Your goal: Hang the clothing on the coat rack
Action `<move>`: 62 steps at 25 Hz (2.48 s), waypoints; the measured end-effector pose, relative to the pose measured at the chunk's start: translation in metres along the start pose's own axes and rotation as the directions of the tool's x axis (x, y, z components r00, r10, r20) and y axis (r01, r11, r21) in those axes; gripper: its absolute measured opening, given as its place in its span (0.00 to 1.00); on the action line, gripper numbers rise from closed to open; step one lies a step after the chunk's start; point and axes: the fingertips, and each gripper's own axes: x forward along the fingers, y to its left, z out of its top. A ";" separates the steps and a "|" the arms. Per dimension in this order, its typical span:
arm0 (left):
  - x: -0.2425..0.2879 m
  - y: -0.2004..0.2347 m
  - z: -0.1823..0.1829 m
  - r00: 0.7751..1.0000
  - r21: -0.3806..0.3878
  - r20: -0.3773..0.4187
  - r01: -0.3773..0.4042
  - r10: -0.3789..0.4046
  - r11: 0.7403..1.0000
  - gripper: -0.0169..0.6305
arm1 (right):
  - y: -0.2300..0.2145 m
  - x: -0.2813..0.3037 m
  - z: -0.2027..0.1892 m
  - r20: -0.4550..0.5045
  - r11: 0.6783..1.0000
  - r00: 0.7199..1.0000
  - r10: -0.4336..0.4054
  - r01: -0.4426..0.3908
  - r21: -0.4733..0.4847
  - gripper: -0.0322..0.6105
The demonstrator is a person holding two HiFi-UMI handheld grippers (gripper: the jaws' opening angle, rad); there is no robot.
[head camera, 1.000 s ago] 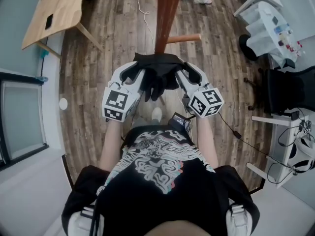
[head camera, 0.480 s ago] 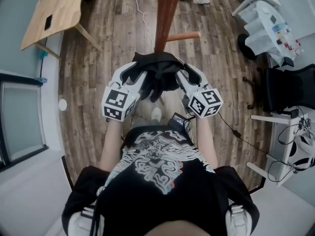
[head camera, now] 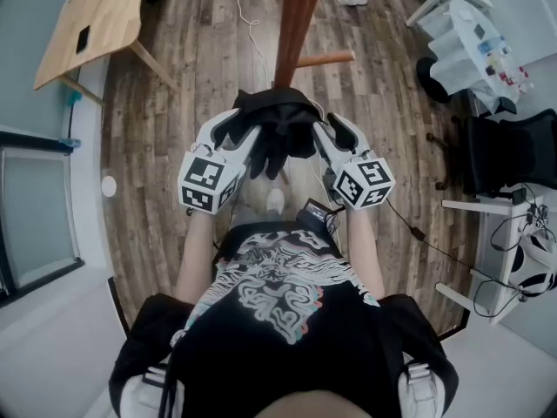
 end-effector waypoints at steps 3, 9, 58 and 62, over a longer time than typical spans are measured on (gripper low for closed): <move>-0.003 0.000 0.001 1.000 -0.003 0.003 0.006 -0.006 1.000 0.24 | 0.002 -0.002 0.002 0.005 1.000 1.000 -0.009 0.009 0.002 0.31; -0.007 -0.002 0.000 1.000 -0.005 0.008 0.025 -0.025 1.000 0.24 | 0.007 -0.006 0.003 0.019 1.000 1.000 -0.024 0.024 0.002 0.31; -0.212 -0.086 0.007 0.964 -0.012 0.263 0.045 -0.040 0.999 0.01 | 0.184 -0.148 -0.005 0.152 0.987 0.986 -0.076 0.096 -0.130 0.05; -0.222 -0.102 -0.003 0.969 -0.010 0.247 0.025 -0.022 1.000 0.01 | 0.190 -0.168 -0.010 0.152 0.985 0.985 -0.084 0.105 -0.134 0.05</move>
